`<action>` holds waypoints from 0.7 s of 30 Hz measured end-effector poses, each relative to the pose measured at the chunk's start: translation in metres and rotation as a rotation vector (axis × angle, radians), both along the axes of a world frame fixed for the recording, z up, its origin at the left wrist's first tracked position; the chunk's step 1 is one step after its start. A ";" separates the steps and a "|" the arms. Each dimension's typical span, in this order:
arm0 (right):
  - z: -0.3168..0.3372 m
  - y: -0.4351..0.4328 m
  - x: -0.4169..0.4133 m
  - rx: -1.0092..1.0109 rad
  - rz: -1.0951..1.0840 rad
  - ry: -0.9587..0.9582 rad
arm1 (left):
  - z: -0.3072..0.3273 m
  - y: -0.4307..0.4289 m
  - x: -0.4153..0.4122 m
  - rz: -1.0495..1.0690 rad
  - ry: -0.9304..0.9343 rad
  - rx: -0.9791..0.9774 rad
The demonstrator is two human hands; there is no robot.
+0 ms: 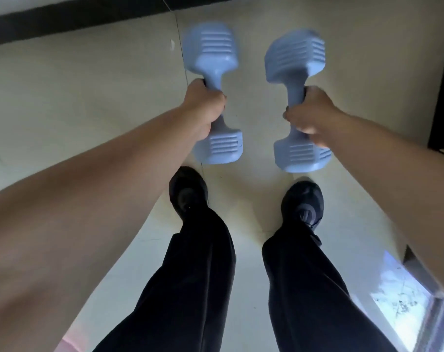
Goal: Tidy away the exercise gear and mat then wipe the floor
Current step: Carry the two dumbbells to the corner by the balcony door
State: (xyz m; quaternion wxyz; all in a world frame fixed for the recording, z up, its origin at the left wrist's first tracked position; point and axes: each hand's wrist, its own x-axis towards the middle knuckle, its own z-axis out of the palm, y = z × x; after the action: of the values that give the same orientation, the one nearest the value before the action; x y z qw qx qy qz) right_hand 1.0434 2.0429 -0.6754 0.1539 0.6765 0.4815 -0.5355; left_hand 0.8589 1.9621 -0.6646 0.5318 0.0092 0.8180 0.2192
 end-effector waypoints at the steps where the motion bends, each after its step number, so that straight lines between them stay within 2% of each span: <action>1: -0.010 0.007 -0.004 0.001 0.007 0.002 | -0.011 0.006 -0.002 0.002 0.015 0.016; 7: -0.038 0.040 -0.032 0.066 -0.033 0.014 | -0.042 0.035 -0.006 0.051 0.071 0.139; 14: -0.042 0.061 -0.055 0.076 -0.164 0.142 | -0.054 0.051 -0.012 0.072 0.097 0.248; 21: -0.045 0.065 -0.053 0.097 -0.128 0.236 | -0.062 0.044 -0.019 -0.151 0.086 0.269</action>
State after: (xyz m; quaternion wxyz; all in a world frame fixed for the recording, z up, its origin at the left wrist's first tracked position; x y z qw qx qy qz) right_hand 0.9906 2.1080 -0.7201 0.0289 0.6450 0.4774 -0.5961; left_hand 0.8395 2.0062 -0.7264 0.5052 0.1515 0.8001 0.2856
